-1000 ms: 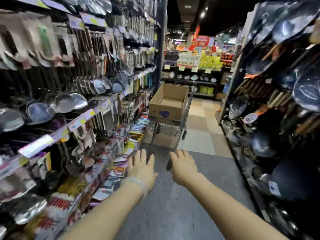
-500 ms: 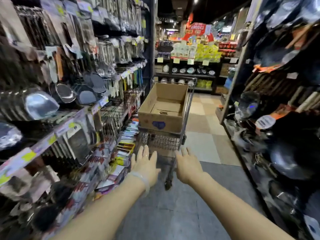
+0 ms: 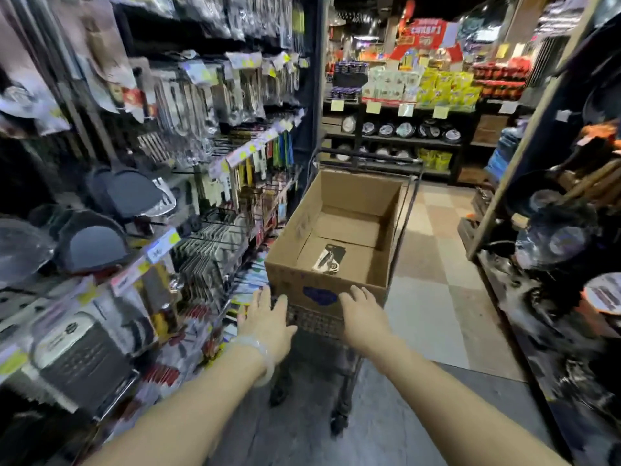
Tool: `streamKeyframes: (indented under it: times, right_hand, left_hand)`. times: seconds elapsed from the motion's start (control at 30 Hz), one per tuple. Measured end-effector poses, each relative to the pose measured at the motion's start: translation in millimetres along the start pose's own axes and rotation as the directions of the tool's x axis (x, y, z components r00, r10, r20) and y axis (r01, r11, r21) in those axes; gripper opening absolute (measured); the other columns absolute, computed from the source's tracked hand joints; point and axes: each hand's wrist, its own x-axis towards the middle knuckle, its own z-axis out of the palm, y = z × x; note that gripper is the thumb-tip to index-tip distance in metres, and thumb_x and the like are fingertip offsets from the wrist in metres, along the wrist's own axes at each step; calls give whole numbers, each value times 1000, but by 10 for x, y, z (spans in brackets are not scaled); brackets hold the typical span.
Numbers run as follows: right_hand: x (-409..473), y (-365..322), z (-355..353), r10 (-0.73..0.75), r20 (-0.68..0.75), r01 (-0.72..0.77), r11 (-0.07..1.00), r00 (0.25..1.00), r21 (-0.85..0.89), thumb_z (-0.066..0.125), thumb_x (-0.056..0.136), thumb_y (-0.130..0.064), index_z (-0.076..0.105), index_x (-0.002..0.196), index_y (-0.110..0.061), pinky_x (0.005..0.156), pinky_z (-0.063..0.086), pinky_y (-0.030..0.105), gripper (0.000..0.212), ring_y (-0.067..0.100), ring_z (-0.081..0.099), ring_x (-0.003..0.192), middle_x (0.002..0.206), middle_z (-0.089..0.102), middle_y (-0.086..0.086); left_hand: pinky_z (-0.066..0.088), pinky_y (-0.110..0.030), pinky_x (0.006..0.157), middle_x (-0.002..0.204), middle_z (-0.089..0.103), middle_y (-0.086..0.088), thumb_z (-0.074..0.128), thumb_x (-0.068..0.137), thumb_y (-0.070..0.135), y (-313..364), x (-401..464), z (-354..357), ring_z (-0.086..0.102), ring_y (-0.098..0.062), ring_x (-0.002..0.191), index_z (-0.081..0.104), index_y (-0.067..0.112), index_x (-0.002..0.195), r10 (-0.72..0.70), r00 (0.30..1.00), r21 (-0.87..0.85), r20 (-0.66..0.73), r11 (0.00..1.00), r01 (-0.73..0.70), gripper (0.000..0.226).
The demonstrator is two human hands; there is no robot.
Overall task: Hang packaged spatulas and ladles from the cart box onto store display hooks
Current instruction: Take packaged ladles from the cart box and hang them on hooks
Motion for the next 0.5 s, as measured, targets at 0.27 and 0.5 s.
streamKeyframes:
  times: [0.27, 0.5]
  right_hand:
    - [1586, 395, -213, 124, -9, -124, 992, 992, 32, 58, 87, -21, 33, 140, -11, 112, 26, 39, 59, 32, 28, 137, 148, 32, 12]
    - [2899, 585, -199, 204, 50, -208, 972, 978, 112, 53, 90, -23, 33, 139, -10, 105, 35, 40, 54, 33, 36, 128, 141, 39, 14]
  left_hand:
    - [8, -44, 116, 157, -3, -10, 39, 94, 42, 138, 1805, -186, -3, -28, 144, 16, 21, 146, 87, 995, -50, -38, 995, -89, 60]
    - [16, -38, 115, 154, 12, -14, 47, 93, 30, 182, 3108, -224, 12, -31, 142, 23, 13, 144, 105, 992, -175, 76, 980, -90, 58]
